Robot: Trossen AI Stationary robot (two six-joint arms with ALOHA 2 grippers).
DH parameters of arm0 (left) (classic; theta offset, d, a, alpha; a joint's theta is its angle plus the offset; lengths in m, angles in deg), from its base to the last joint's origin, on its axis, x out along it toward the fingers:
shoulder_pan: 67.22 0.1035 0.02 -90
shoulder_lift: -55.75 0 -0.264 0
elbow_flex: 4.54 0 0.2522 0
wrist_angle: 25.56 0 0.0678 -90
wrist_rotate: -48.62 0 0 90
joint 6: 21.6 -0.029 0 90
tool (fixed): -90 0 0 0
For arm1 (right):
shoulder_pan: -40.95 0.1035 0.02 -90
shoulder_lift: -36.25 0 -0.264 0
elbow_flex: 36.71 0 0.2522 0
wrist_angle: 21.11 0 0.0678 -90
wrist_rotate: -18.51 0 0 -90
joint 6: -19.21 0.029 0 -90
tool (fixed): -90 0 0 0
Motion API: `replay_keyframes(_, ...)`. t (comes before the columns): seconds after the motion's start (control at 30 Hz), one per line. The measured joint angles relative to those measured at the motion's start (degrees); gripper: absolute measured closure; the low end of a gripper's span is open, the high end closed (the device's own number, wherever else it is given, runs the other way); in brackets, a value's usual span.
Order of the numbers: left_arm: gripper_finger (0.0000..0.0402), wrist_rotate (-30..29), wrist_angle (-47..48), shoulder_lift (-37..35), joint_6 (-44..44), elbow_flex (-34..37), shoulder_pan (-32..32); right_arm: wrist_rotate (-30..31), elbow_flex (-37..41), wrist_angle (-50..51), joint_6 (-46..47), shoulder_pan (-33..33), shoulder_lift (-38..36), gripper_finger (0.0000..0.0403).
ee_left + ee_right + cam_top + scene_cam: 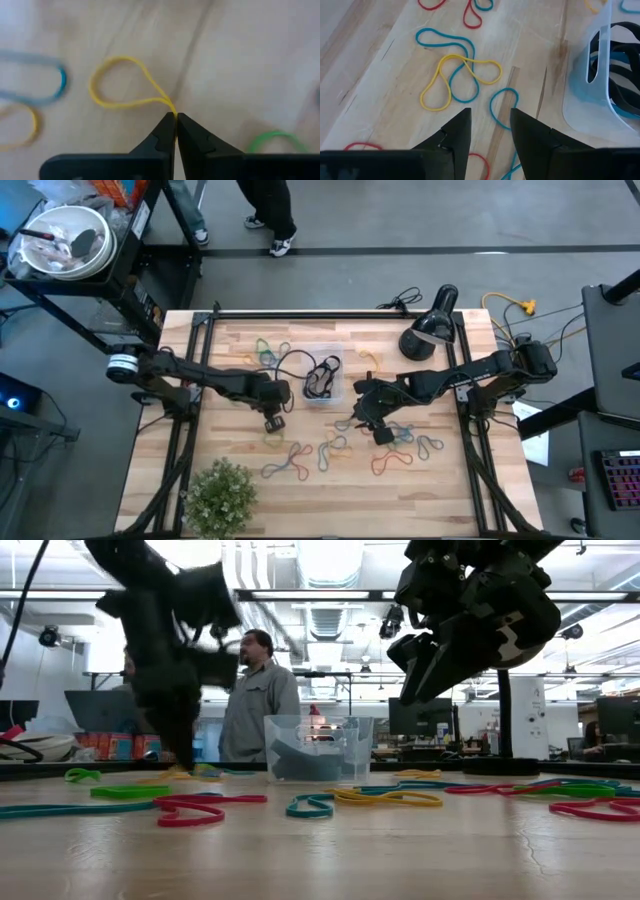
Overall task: Pick and place rubber bands into bin
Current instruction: Put the yellow rubber band into the transparent bin
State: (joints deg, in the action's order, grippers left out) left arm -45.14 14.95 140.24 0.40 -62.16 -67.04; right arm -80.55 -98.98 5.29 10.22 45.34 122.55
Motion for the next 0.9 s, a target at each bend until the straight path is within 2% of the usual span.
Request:
replay_keyframes(0.27, 0.0401, -1.27, -0.19, -4.06, -3.13, -2.70, -2.63, 0.02, 0.11, -0.03, 0.04, 0.00, 0.00, 0.0284)
replay_keyframes(0.5, 0.0402, -1.51, -0.97, -6.72, -9.22, -5.28, -3.78, 0.04, 0.11, -0.16, 0.04, -0.02, 0.00, 0.0294)
replay_keyframes(0.77, 0.0402, -3.01, -10.21, -7.00, -20.51, -7.22, -3.54, 0.07, 0.18, -0.15, 0.04, 0.00, 0.00, 0.0304)
replay_keyframes(0.9, 0.0401, -6.44, -16.11, -6.91, -24.25, -7.51, -2.63, 0.07, 0.20, -0.17, 0.04, 0.00, 0.00, 0.0308)
